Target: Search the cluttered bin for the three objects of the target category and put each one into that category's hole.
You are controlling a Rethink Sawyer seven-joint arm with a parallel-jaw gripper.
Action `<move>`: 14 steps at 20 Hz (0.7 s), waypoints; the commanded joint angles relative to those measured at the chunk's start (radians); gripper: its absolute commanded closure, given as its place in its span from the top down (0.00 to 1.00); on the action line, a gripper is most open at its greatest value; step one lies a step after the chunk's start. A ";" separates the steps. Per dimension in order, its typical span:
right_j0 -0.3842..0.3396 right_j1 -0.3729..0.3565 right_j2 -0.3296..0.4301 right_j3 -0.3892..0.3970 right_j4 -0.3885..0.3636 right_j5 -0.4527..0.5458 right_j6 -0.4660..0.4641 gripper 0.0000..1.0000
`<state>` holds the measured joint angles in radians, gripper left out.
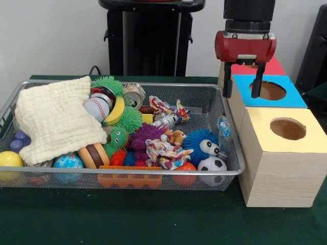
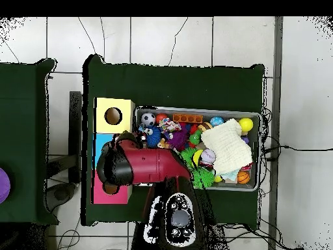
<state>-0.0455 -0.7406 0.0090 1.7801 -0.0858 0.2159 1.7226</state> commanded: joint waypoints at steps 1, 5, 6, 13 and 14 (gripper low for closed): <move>0.014 0.092 -0.025 0.005 0.046 -0.093 0.234 1.00; -0.020 0.098 0.001 0.033 0.040 -0.135 0.216 1.00; -0.021 0.104 0.001 0.037 0.039 -0.149 0.219 1.00; 0.001 0.144 -0.022 0.069 0.044 -0.264 0.256 1.00; -0.001 0.147 -0.021 0.073 0.042 -0.275 0.256 1.00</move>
<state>-0.0335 -0.6751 -0.0187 1.7915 -0.0831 0.0651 1.7226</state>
